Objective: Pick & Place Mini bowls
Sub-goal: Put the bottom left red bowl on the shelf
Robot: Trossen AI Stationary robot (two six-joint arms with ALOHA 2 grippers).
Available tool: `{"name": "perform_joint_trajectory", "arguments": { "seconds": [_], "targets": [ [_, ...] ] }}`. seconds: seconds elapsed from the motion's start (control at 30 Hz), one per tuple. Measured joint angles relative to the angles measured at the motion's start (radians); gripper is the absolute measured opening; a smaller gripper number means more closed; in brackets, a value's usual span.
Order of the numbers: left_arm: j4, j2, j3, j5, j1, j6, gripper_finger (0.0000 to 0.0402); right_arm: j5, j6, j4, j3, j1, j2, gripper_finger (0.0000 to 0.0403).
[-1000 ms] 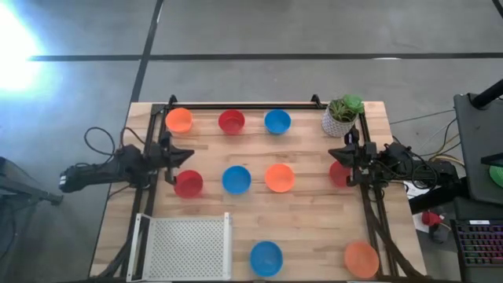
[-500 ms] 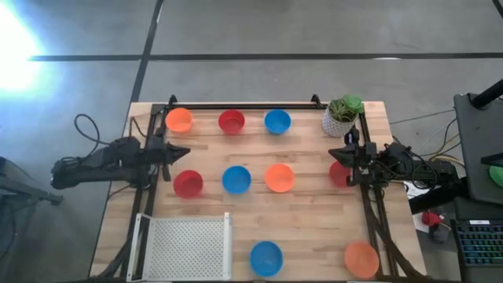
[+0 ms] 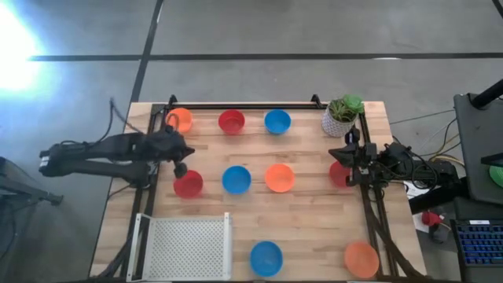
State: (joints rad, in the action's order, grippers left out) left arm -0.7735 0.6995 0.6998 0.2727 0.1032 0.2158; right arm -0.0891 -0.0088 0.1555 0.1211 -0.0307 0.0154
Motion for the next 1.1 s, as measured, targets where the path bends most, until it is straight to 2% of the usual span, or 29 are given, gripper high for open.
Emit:
{"name": "perform_joint_trajectory", "arguments": {
  "seconds": [0.17,0.33,0.53,0.83,1.1],
  "targets": [
    [-0.058,0.095,0.048,0.000,0.000,0.111,0.0003,0.000,0.006,0.000,0.000,0.000,0.000,0.0008],
    [-0.113,0.169,0.073,0.002,0.000,0.131,0.0034,0.000,0.031,0.000,0.000,0.000,0.000,0.0008],
    [-0.127,0.219,0.072,-0.043,0.000,0.008,0.0069,0.002,0.058,0.000,0.000,0.000,0.000,0.0008],
    [-0.137,0.290,0.043,-0.156,0.000,-0.241,0.0071,0.003,0.053,-0.002,0.000,0.000,0.000,0.0008],
    [-0.125,0.366,0.035,-0.181,0.000,-0.260,0.0071,0.012,0.024,-0.010,0.000,0.000,0.000,0.0008]
  ]
}}
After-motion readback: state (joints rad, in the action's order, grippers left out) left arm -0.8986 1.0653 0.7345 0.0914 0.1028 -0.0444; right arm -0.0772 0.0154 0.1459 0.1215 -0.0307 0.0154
